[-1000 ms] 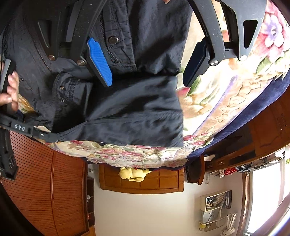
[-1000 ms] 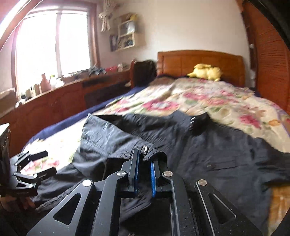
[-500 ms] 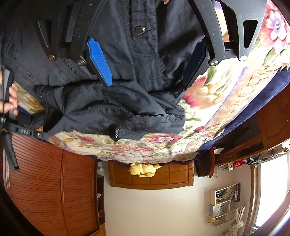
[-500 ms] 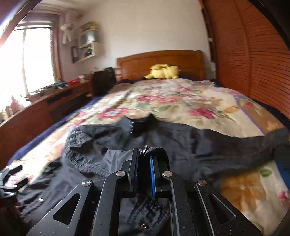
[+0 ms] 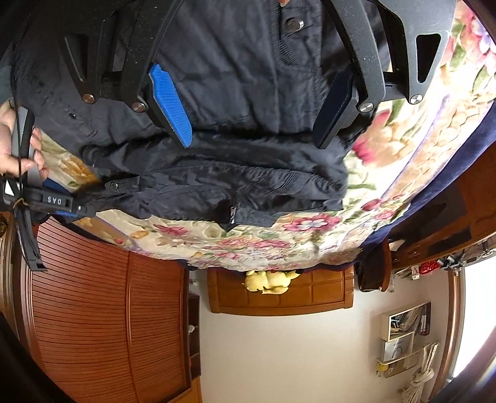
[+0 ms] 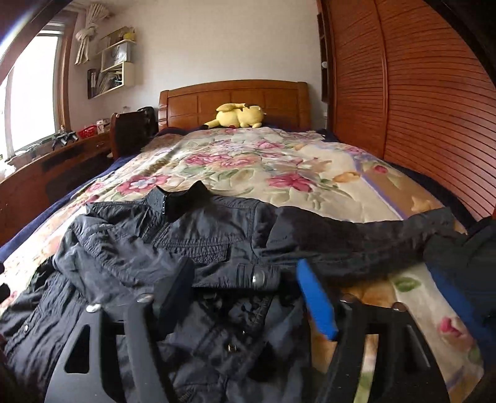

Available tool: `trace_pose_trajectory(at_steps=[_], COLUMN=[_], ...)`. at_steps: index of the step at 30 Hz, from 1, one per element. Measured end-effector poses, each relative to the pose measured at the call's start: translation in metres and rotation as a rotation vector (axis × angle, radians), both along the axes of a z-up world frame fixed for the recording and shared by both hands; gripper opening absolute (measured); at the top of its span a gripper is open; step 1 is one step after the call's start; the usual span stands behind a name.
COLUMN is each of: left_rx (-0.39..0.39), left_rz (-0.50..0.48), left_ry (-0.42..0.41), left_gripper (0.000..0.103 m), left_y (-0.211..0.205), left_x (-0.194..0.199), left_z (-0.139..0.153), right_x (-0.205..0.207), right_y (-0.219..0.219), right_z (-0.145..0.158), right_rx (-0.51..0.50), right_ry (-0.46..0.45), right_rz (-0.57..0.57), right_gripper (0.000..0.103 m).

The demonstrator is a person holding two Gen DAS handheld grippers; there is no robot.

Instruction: Fold large clothes

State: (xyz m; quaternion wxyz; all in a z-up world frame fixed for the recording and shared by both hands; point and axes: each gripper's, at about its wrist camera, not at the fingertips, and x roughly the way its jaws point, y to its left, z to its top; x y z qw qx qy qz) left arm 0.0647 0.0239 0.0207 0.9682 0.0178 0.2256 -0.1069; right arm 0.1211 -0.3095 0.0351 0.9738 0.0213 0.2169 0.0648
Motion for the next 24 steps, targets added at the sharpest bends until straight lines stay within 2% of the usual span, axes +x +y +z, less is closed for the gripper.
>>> trace_pose_trajectory(at_steps=[8,14,18,24], left_rx=[0.02,0.031,0.079,0.053], left_rz=[-0.028,-0.045,-0.047,-0.075], left_ry=[-0.005,0.023,0.013,0.027], left_gripper=[0.081,0.081,0.081,0.081], left_y=[-0.029,-0.052,-0.073,-0.094], left_x=[0.015,0.042,0.059,0.082], left_z=[0.007,0.015,0.02,0.023], right_x=[0.001,0.005,0.008,0.012], right_y=[-0.013,-0.028,-0.032,-0.034], right_z=[-0.006,-0.01,-0.013,-0.018], right_rx=[0.0,0.007,0.002,-0.004], right_ry=[0.065,0.09,0.097,0.104], right_rz=[0.055,0.067,0.073,0.078], right_gripper=[0.074,0.074,0.074,0.074])
